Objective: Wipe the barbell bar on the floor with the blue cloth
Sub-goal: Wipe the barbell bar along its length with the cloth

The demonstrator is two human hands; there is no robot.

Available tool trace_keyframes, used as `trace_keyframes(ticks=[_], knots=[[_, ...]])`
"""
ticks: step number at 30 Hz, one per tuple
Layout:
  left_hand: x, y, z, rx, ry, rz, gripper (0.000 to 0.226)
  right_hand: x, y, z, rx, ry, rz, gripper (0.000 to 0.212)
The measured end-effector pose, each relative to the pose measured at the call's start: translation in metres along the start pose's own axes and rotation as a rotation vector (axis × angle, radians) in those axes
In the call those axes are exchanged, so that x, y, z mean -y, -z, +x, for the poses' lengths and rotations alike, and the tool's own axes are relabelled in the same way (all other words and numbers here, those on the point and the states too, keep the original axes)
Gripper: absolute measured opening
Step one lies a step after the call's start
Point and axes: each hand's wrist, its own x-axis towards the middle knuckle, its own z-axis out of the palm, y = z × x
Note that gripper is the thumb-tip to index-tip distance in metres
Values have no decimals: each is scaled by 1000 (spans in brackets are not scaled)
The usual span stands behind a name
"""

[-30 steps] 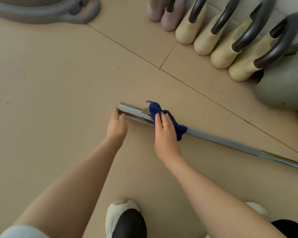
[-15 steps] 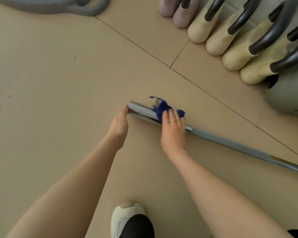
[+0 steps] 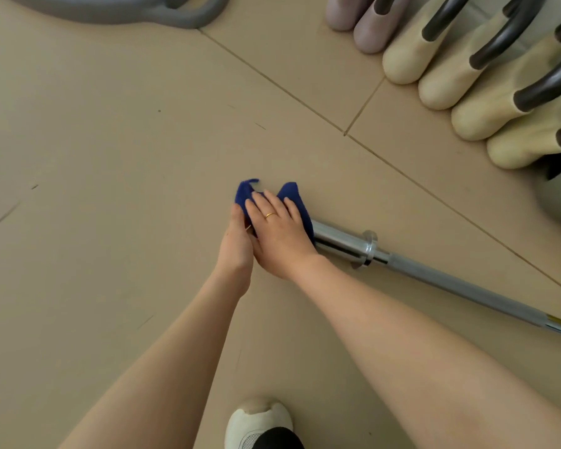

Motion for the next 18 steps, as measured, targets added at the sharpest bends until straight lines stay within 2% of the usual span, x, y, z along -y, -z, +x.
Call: trace_keyframes(ticks=[3,5,7,9,11,14,18], knots=[[7,3,1,-13,-31,31,47,-9,8,14,21,81,-17,45],[11,2,1,-7,-65,54,44,-24,11,21,58,52,18,42],[14,1,2,-1,-39,42,49,-45,14,22,116,-149,153,43],[16,1,5,-2,-7,79,55,-66,16,14,89,-385,245,45],[14,-1,6,-9,-3,135,57,-72,16,1,13,-487,155,45],[11,-4,3,-14,-29,179,51,-45,4,-11,-78,-392,-45,45],[6,-8,-4,-4,-59,209,42,-21,-8,0,-62,-193,-89,65]])
